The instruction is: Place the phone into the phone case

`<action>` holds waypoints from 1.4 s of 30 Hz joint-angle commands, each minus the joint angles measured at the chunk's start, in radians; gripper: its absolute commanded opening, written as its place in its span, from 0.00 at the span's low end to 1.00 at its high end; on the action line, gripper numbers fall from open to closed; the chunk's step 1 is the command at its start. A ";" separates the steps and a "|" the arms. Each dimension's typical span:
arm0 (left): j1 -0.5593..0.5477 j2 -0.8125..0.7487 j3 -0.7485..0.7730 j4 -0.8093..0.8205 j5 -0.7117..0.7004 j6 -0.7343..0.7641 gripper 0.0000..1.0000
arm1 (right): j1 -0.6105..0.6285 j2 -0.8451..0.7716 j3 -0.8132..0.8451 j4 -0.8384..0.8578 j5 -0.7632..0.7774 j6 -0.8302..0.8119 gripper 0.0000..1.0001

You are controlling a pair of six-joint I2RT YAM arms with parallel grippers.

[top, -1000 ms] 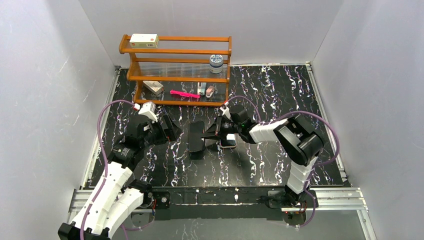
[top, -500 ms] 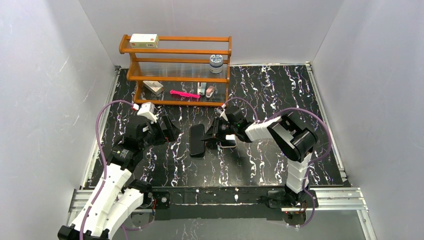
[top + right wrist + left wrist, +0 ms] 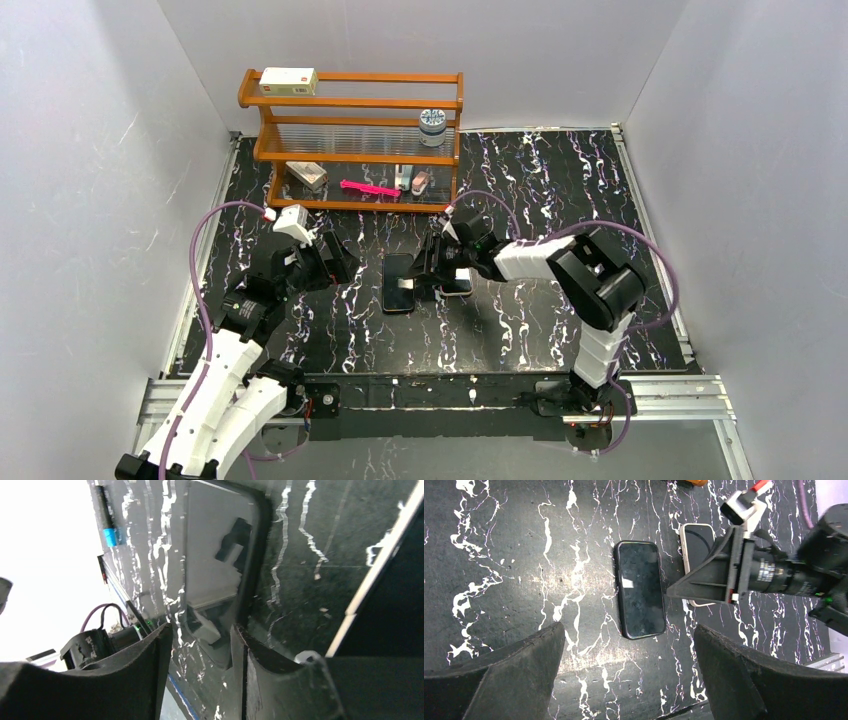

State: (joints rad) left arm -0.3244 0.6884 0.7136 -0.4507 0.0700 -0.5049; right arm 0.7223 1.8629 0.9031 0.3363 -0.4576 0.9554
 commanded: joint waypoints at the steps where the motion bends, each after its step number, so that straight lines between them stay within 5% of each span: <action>1: 0.001 -0.008 -0.002 -0.016 -0.010 0.014 0.98 | 0.001 -0.137 0.019 -0.064 0.026 -0.054 0.57; 12: 0.000 -0.015 0.041 0.000 0.035 -0.026 0.98 | -0.003 -0.408 0.012 -0.288 0.131 -0.165 0.98; 27: 0.001 -0.049 0.103 0.033 0.094 -0.087 0.98 | -0.009 -0.818 0.034 -0.605 0.421 -0.279 0.99; 42: 0.000 -0.098 0.118 0.068 0.080 -0.111 0.98 | -0.008 -0.899 0.030 -0.607 0.439 -0.256 0.99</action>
State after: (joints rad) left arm -0.3244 0.6067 0.8005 -0.3965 0.1581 -0.6174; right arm 0.7193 0.9825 0.9119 -0.2905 -0.0322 0.6991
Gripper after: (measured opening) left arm 0.981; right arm 0.984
